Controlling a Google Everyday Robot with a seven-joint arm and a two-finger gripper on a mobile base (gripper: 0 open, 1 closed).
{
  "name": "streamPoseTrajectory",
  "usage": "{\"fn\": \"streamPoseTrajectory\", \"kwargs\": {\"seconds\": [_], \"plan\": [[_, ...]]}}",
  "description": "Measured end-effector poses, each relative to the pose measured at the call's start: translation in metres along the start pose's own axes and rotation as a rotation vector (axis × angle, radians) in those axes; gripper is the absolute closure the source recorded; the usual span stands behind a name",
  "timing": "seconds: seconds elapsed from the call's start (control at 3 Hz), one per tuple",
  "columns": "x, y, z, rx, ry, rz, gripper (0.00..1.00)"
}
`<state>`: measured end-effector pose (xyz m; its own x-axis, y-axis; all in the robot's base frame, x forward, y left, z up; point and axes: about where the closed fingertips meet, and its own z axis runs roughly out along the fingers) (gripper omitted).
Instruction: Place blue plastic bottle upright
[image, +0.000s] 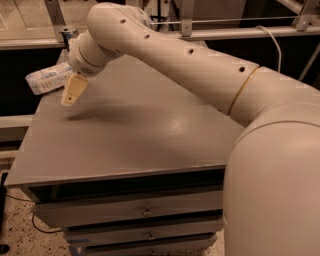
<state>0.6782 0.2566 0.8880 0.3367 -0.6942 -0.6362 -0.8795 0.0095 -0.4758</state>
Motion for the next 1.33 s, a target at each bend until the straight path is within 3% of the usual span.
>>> {"fn": "streamPoseTrajectory", "kwargs": {"seconds": [1.33], "plan": [[0.001, -0.053, 0.076, 0.029, -0.092, 0.143, 0.0]]}}
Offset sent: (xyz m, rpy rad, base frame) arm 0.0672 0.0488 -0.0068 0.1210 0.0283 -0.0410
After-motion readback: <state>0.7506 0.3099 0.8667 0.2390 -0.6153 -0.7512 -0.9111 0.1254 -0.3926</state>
